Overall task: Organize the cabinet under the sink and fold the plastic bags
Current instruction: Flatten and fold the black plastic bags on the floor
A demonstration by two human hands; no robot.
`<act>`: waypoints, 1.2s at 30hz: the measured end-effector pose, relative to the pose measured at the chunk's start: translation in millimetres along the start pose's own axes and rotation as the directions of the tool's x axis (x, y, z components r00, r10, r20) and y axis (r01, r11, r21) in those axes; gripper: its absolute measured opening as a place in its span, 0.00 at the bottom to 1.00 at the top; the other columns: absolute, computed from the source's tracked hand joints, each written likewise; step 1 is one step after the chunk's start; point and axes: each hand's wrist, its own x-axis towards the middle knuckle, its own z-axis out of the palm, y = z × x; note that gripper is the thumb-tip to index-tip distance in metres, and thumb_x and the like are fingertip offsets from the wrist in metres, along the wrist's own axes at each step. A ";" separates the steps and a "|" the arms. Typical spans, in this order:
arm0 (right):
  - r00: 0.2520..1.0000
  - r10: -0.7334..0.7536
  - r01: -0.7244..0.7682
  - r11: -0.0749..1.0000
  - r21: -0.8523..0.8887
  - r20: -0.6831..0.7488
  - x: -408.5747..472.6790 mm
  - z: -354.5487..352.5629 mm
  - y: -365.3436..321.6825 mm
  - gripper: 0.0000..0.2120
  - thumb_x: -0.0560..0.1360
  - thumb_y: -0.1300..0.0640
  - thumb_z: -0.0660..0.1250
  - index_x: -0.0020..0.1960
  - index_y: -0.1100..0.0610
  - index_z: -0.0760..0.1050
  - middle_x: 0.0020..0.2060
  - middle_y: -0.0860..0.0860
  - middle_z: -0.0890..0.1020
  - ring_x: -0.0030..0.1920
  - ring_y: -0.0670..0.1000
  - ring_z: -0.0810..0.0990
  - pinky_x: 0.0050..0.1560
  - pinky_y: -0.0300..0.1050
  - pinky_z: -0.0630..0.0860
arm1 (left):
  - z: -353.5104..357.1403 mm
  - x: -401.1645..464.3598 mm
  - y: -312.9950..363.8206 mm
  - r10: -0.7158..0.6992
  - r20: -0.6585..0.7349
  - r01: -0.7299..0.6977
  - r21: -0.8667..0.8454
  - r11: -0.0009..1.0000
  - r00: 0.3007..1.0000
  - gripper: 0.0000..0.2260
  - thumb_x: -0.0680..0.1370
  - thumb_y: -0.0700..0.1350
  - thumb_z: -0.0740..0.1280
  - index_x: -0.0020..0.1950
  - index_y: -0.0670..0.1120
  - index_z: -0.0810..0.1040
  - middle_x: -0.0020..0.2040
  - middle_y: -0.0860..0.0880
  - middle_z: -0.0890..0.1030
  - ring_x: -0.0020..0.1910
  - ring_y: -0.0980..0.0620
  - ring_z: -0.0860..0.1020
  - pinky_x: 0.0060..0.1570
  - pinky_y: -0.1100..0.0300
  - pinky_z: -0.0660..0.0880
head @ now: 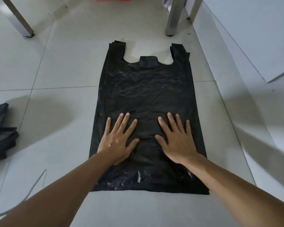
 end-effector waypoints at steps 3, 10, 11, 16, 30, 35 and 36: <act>0.996 0.086 -0.085 0.995 -0.054 0.012 -11.2 5.0 15.1 0.32 0.78 0.33 0.38 0.79 0.44 0.40 0.79 0.52 0.44 0.78 0.59 0.41 0.75 0.65 0.43 | -3.3 -4.1 -15.6 -0.059 0.022 0.059 0.014 0.998 0.998 0.33 0.78 0.65 0.38 0.80 0.52 0.46 0.80 0.45 0.45 0.78 0.46 0.43 0.74 0.39 0.42; 1.000 -0.018 0.019 0.998 -0.055 0.012 -57.6 11.2 -20.3 0.32 0.79 0.34 0.41 0.79 0.46 0.47 0.79 0.54 0.50 0.78 0.61 0.49 0.75 0.66 0.47 | -6.0 -39.8 9.0 0.059 0.007 -0.059 0.025 0.998 0.998 0.32 0.79 0.65 0.38 0.79 0.52 0.45 0.80 0.45 0.44 0.78 0.46 0.42 0.74 0.39 0.42; 1.000 -0.017 0.018 0.998 -0.055 0.018 -62.6 15.2 -23.4 0.32 0.79 0.34 0.42 0.79 0.47 0.50 0.79 0.55 0.53 0.78 0.62 0.51 0.74 0.67 0.50 | -0.3 -45.9 8.6 0.063 0.039 -0.065 0.050 0.997 0.997 0.32 0.78 0.66 0.36 0.79 0.53 0.43 0.80 0.46 0.43 0.78 0.46 0.42 0.74 0.39 0.41; 0.999 -0.027 0.026 0.998 -0.054 -0.024 -76.5 15.6 -28.4 0.34 0.79 0.34 0.43 0.80 0.48 0.49 0.79 0.55 0.52 0.78 0.62 0.50 0.75 0.66 0.48 | -4.2 -56.9 9.1 0.040 -0.016 -0.040 0.008 0.999 0.999 0.32 0.79 0.65 0.39 0.80 0.51 0.48 0.80 0.44 0.46 0.79 0.45 0.45 0.75 0.38 0.44; 0.992 0.122 -0.119 0.990 -0.081 0.038 -97.8 28.1 9.8 0.36 0.77 0.30 0.35 0.80 0.46 0.47 0.79 0.52 0.52 0.78 0.58 0.51 0.75 0.63 0.49 | 13.3 -93.9 -9.3 -0.057 0.048 0.057 0.007 0.998 0.997 0.34 0.79 0.68 0.42 0.80 0.50 0.49 0.80 0.44 0.48 0.78 0.44 0.47 0.74 0.38 0.51; 0.995 0.093 -0.090 0.994 -0.058 0.043 -85.7 -1.3 -0.2 0.38 0.74 0.29 0.31 0.79 0.46 0.44 0.79 0.51 0.45 0.78 0.57 0.42 0.76 0.62 0.43 | -1.5 -90.1 -18.0 -0.058 0.116 0.058 0.003 0.998 0.992 0.37 0.76 0.71 0.39 0.79 0.52 0.40 0.79 0.45 0.39 0.78 0.42 0.40 0.75 0.40 0.42; 0.997 0.069 -0.067 0.996 -0.053 0.026 -77.1 -14.3 -3.5 0.39 0.73 0.29 0.30 0.79 0.46 0.44 0.79 0.50 0.45 0.78 0.57 0.41 0.76 0.62 0.41 | -10.4 -87.5 -23.1 -0.057 0.128 0.056 0.008 0.998 0.990 0.37 0.76 0.71 0.38 0.79 0.53 0.38 0.79 0.46 0.38 0.78 0.42 0.40 0.75 0.40 0.42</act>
